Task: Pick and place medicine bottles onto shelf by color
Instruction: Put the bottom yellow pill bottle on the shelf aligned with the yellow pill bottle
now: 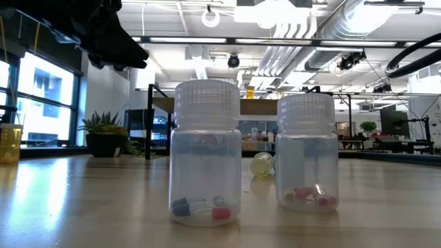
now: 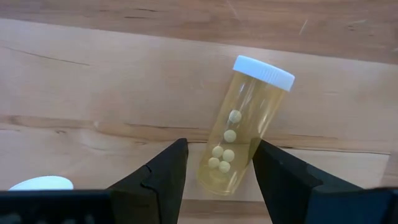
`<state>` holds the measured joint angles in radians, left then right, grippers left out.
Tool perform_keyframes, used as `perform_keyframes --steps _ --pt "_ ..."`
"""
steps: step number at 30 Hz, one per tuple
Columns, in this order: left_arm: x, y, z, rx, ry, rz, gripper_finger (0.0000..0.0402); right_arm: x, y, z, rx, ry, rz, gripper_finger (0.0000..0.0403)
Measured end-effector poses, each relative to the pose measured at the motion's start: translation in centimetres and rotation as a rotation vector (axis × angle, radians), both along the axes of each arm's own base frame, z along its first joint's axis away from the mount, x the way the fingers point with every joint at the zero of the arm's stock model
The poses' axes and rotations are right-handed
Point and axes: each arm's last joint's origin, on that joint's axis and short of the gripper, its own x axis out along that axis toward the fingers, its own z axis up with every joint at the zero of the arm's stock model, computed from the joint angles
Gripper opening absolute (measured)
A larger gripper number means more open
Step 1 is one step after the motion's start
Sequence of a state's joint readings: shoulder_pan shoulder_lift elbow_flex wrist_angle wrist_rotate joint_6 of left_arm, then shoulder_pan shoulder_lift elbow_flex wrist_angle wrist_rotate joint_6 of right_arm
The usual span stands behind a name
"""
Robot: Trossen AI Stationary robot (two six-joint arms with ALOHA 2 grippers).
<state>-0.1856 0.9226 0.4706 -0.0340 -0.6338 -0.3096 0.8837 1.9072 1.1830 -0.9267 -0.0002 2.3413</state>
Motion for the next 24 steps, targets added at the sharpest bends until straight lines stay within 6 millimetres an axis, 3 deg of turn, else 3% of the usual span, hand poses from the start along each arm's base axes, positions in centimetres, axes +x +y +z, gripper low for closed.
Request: perform_keyframes --steps 10,24 --pt "0.14 -0.03 0.29 0.0 -0.031 -0.003 0.0197 0.06 -0.05 -0.03 -0.001 0.001 -0.002 0.0171" --pt "0.13 -0.03 0.28 -0.001 -0.03 -0.004 0.0197 0.36 0.05 0.15 -0.042 -0.051 0.062 0.0092"
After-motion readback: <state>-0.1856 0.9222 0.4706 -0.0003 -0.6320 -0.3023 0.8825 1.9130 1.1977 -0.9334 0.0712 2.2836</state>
